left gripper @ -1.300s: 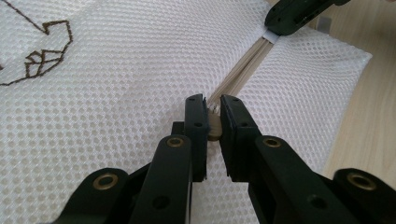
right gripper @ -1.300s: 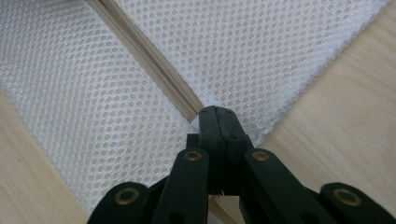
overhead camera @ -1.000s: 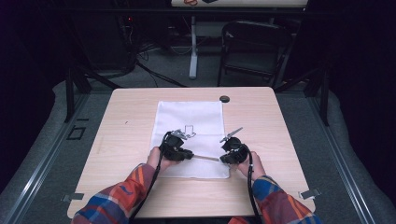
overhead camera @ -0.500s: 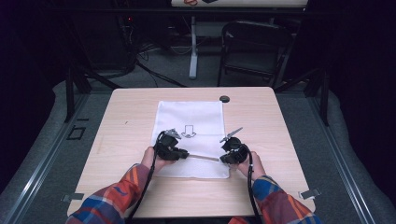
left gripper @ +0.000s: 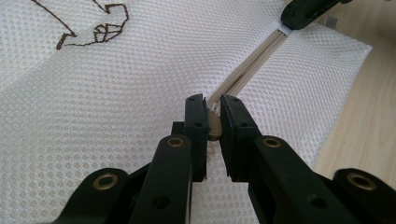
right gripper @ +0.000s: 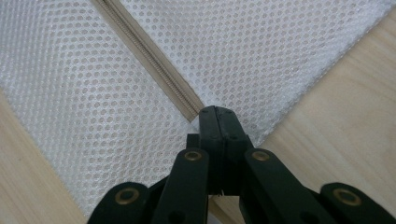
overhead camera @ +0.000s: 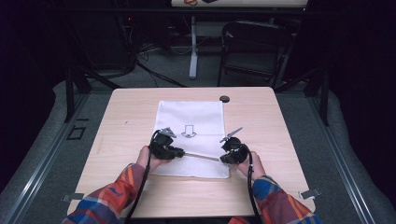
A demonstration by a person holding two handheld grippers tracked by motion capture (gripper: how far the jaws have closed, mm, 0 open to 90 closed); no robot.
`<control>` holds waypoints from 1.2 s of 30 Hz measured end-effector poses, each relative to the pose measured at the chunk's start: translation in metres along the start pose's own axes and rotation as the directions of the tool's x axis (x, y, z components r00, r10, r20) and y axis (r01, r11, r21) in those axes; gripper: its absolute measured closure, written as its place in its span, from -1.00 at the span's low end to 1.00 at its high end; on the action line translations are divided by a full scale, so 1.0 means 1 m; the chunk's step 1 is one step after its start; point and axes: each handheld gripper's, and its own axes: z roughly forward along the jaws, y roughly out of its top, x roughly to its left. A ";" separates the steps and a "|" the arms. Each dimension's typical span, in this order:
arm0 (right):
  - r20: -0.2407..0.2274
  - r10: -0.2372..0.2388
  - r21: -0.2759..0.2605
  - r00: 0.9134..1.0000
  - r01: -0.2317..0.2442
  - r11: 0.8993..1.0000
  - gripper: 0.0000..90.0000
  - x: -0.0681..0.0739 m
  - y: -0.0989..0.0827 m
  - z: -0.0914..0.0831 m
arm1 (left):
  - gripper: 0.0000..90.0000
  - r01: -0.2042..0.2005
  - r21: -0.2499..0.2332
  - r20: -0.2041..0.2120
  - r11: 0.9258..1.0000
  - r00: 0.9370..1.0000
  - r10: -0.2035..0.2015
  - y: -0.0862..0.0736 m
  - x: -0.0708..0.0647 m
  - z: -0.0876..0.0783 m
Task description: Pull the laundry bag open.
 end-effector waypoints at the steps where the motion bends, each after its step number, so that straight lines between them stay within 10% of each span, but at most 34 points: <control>1: 0.000 0.000 0.001 1.000 0.000 1.000 1.00 0.000 0.000 0.000 | 0.82 -0.005 0.005 0.000 1.000 1.000 0.005 0.000 0.000 0.000; 36: -0.007 0.003 -0.002 1.000 -0.003 1.000 1.00 0.000 0.000 0.000 | 0.82 0.051 -0.017 -0.027 0.999 0.998 -0.051 -0.021 0.017 -0.031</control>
